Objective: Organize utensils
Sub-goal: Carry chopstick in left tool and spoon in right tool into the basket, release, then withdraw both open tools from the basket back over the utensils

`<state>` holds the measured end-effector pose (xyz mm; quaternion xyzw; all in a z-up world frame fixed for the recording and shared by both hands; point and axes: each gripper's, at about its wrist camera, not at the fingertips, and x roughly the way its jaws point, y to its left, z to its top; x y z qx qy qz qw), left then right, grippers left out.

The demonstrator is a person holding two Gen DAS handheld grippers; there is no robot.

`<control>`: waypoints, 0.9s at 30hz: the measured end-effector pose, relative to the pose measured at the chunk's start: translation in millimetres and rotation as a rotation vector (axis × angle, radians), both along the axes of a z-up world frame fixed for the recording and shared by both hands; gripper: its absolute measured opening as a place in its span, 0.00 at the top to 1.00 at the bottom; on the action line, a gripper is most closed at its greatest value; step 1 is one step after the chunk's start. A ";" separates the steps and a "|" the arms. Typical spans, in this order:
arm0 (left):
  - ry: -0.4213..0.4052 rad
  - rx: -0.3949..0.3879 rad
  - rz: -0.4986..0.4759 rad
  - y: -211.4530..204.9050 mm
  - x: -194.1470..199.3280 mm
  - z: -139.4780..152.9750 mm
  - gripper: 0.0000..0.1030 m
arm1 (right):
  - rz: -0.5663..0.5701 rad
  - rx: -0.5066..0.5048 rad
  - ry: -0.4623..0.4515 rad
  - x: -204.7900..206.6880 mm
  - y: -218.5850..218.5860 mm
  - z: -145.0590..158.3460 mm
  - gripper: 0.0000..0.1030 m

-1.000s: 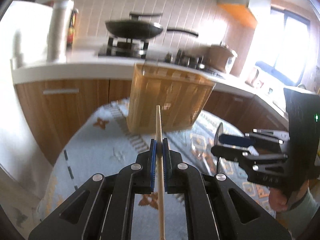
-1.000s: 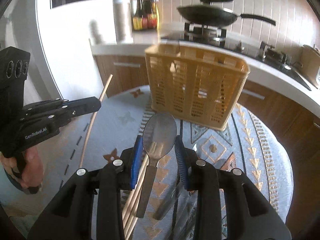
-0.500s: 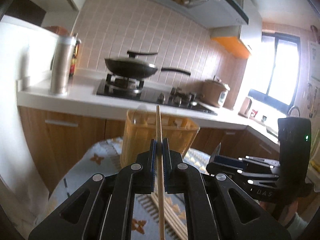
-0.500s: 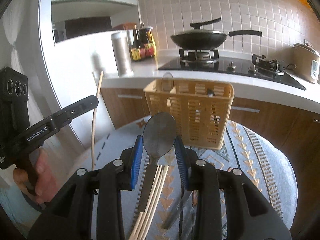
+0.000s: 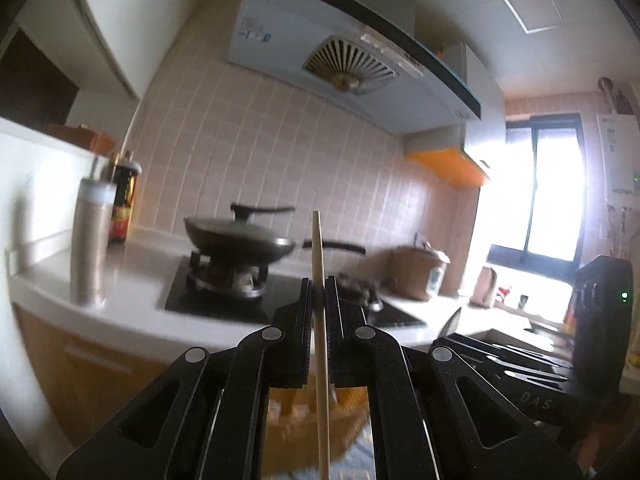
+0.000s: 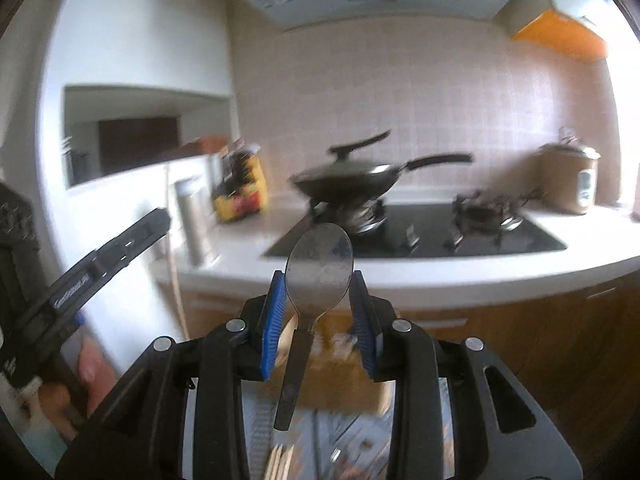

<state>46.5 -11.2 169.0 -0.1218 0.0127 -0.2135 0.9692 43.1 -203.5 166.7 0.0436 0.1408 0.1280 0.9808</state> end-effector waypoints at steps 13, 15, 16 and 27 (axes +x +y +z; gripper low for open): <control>0.037 -0.007 0.111 -38.0 97.6 -31.8 0.96 | -0.276 -0.178 -0.076 92.3 6.1 -28.2 0.71; 0.067 0.002 0.118 -38.6 106.6 -43.0 0.96 | -0.278 -0.187 -0.054 98.6 4.9 -41.3 0.71; 0.079 0.003 0.124 -37.7 109.2 -48.8 0.96 | -0.278 -0.186 -0.042 101.3 3.1 -47.1 0.71; 0.167 0.009 0.048 -12.9 87.8 -53.3 0.82 | -0.167 -0.103 0.126 93.5 -13.0 -62.5 0.60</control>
